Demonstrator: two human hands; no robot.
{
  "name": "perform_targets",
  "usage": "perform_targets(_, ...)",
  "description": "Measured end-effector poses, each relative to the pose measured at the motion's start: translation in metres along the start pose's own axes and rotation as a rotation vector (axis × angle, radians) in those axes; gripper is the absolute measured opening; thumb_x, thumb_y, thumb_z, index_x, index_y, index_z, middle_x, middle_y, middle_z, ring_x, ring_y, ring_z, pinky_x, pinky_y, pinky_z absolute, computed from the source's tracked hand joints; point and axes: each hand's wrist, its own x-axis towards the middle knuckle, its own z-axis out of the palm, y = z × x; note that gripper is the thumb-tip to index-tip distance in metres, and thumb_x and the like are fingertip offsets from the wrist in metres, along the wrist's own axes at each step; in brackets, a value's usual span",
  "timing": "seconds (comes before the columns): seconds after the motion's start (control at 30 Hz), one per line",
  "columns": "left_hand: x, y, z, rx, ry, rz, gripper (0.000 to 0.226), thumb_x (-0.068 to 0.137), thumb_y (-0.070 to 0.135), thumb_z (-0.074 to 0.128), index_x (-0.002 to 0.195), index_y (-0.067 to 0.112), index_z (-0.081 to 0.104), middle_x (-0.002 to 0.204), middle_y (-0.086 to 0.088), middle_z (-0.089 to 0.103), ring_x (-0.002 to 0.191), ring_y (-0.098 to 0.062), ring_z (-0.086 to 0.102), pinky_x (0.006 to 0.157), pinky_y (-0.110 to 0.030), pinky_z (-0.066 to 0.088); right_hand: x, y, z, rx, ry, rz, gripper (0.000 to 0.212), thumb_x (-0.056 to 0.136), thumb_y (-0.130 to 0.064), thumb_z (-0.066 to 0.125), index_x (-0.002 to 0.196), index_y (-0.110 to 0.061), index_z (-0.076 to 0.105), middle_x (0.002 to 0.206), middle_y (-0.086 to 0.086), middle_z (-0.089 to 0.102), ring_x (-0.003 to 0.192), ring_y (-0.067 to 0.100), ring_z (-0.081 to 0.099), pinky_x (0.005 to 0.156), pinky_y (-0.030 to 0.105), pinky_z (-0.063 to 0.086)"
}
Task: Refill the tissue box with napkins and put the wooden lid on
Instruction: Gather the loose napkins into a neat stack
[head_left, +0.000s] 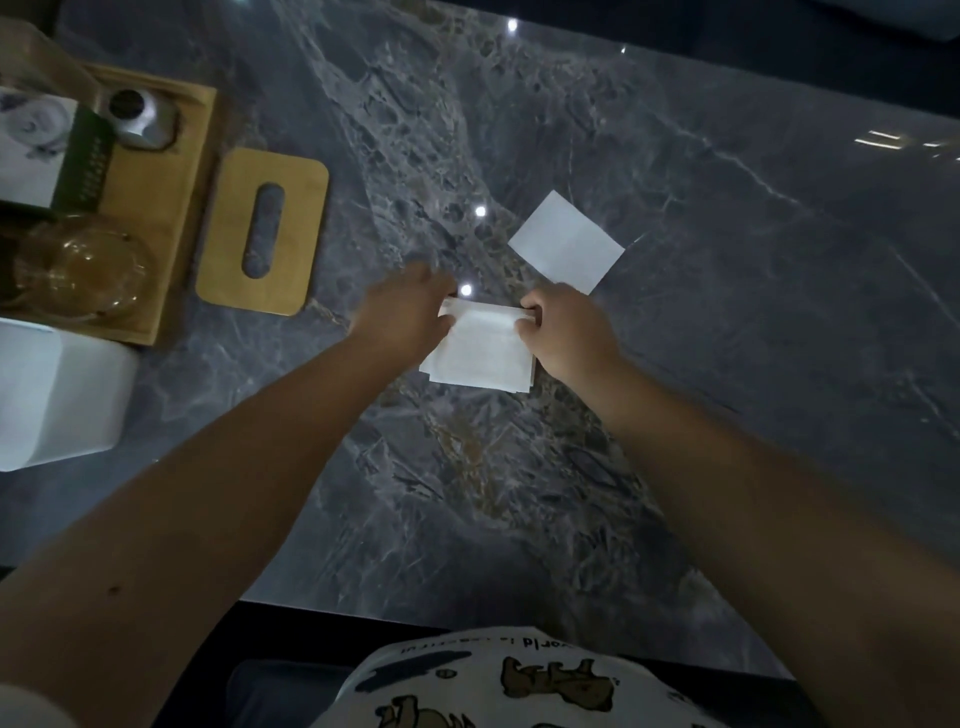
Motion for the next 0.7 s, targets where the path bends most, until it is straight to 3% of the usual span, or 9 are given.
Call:
perform_targets(0.23,0.002,0.000,0.000,0.077,0.031,0.086,0.025,0.089,0.025,0.061,0.110,0.012,0.065,0.119,-0.015,0.053,0.103,-0.035,0.054,0.085,-0.039,0.042,-0.007,0.001,0.001,-0.244,0.036,-0.180,0.031,0.086,-0.021,0.059,0.115,-0.008,0.063,0.112,0.015,0.058,0.097,0.033,0.056,0.074,0.037,0.047)
perform_targets(0.4,0.001,0.006,-0.001,0.069,0.010,0.112,0.015,0.087,0.020,0.061,0.099,0.013,0.060,0.108,-0.011,0.059,0.099,-0.032,0.054,0.080,-0.037,0.039,-0.004,-0.002,-0.004,-0.139,-0.049,-0.127,0.013,0.084,-0.020,0.062,0.095,-0.014,0.064,0.105,0.006,0.058,0.094,0.025,0.054,0.069,0.031,0.040)
perform_targets(0.53,-0.004,0.008,-0.001,0.024,0.005,0.080,0.018,0.085,0.019,0.060,0.102,0.016,0.060,0.105,-0.008,0.066,0.096,-0.031,0.057,0.081,-0.039,0.043,-0.005,-0.001,-0.005,-0.094,-0.099,-0.106,0.005,0.083,-0.016,0.061,0.084,-0.017,0.056,0.093,0.001,0.062,0.088,0.022,0.058,0.065,0.031,0.044)
perform_targets(0.7,-0.005,0.010,-0.001,0.075,-0.044,0.107,0.032,0.087,0.022,0.058,0.119,0.020,0.059,0.118,-0.010,0.061,0.106,-0.032,0.055,0.091,-0.044,0.044,-0.007,0.000,-0.003,-0.099,-0.146,-0.072,0.027,0.083,-0.021,0.061,0.110,-0.014,0.061,0.103,0.006,0.064,0.095,0.023,0.059,0.079,0.039,0.053)
